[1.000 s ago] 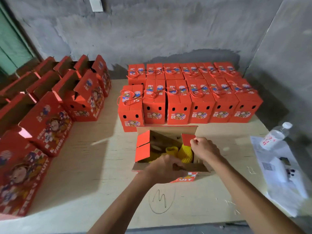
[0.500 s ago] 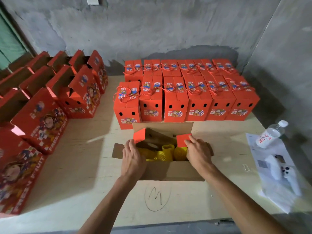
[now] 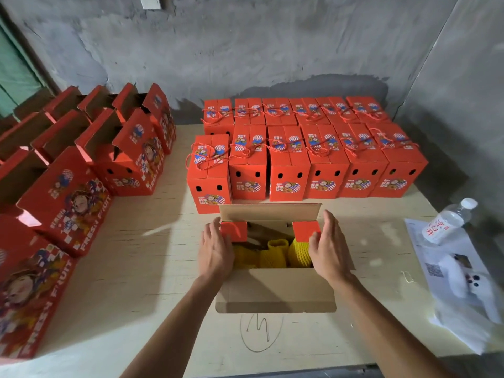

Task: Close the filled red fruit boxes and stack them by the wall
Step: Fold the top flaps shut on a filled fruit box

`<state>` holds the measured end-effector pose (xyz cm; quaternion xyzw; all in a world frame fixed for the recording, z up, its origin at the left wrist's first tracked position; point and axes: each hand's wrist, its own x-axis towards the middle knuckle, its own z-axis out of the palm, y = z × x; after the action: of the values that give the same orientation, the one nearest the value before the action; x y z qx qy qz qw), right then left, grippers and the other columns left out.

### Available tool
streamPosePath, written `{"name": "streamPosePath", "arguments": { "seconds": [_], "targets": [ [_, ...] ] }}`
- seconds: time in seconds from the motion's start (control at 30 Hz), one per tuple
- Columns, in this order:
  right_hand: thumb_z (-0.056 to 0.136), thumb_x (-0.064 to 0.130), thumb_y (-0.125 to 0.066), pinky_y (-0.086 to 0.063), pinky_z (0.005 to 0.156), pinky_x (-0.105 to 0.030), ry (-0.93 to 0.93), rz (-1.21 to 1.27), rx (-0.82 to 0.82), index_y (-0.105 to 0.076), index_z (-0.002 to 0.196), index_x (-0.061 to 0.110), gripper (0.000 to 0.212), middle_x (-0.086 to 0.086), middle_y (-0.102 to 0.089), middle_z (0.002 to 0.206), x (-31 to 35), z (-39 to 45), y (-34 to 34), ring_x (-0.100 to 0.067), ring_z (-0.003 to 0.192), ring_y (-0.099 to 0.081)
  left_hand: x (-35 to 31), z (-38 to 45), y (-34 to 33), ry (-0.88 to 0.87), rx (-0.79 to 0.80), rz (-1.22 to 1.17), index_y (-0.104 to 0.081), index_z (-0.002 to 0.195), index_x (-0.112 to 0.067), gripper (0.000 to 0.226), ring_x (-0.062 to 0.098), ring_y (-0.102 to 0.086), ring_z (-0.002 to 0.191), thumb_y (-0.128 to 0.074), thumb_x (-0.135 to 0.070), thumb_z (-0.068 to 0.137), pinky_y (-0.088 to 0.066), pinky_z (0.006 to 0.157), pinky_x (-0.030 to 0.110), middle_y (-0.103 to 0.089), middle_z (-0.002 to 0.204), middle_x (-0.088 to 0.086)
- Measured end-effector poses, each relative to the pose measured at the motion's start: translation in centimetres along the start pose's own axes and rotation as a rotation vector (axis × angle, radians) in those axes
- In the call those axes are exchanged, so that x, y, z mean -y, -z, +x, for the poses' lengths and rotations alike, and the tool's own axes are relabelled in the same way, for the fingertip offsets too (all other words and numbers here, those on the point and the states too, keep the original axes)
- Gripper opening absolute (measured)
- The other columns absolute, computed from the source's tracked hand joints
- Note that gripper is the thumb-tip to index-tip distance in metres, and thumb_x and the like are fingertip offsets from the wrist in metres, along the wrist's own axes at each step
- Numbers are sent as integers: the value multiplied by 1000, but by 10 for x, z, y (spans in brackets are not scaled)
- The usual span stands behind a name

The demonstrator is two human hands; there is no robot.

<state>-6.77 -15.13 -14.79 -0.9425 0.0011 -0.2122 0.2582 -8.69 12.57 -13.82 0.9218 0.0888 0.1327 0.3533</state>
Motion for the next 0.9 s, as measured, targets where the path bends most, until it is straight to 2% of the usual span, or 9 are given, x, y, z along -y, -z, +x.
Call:
{"name": "streamPosePath", "arguments": {
  "seconds": [0.13,0.23,0.33,0.4,0.5,0.63,0.7,0.77,0.9],
  "targets": [
    [101,12,-54,-54,104,-39,97,39,98,-9,164,5,77,-17,-38,161,-6,1,0,-29,140,-51,3,0,1,9,34,-36,-8,162,-9,67,32,-40,139,-42,-24,107,-41,112,50,-38,155,16],
    [98,7,-62,-58,100,-44,71,103,51,-15,164,11,81,-17,-45,157,-6,1,0,-29,137,-55,5,4,1,-54,11,-63,-1,164,-11,74,34,-32,148,-45,-19,105,-37,115,48,-24,168,11],
    [91,7,-71,-58,97,-41,48,122,-39,-23,162,14,86,-14,-61,140,-7,0,2,-25,124,-62,1,11,0,-110,-34,-162,-16,163,-18,76,30,-56,122,-54,-7,98,-53,90,43,-35,161,-10],
    [88,15,-78,-58,95,-38,59,138,-44,-35,157,14,81,-10,-65,131,-8,-1,5,-22,117,-63,1,9,0,-187,-27,-101,-43,150,-25,67,21,-54,113,-65,-4,90,-57,84,43,-54,141,-5],
    [77,41,-88,-53,102,-48,152,95,24,-65,131,7,67,-8,-64,129,-3,2,8,-24,121,-60,8,6,2,-276,-37,32,-69,118,-21,42,24,-47,120,-84,-31,80,-53,96,53,-57,132,1],
    [71,75,-78,-28,122,-43,140,8,272,-57,140,10,97,-4,-46,157,1,4,9,-22,148,-38,13,6,0,-267,171,122,-61,124,-26,76,26,-20,154,-77,-76,69,-31,118,55,-38,160,0],
    [72,78,-74,-27,121,-43,103,6,357,-50,143,14,98,-2,-37,163,-1,5,7,-21,153,-28,11,14,-3,-209,283,74,-54,127,-22,83,22,-13,157,-75,-77,68,-30,122,53,-35,163,0],
    [74,75,-74,-37,116,-42,106,-11,366,-47,140,14,94,-6,-46,155,-1,10,5,-25,146,-40,8,22,-7,-168,332,94,-46,137,-18,88,21,-13,155,-79,-68,73,-31,122,50,-38,160,2],
    [71,80,-71,-52,86,-31,137,-162,350,-47,125,19,85,1,-58,128,-1,26,1,-16,116,-55,3,34,-10,-160,307,137,-42,111,-25,66,14,-37,127,-81,-63,74,-52,92,33,-48,132,-3]
  ]
}}
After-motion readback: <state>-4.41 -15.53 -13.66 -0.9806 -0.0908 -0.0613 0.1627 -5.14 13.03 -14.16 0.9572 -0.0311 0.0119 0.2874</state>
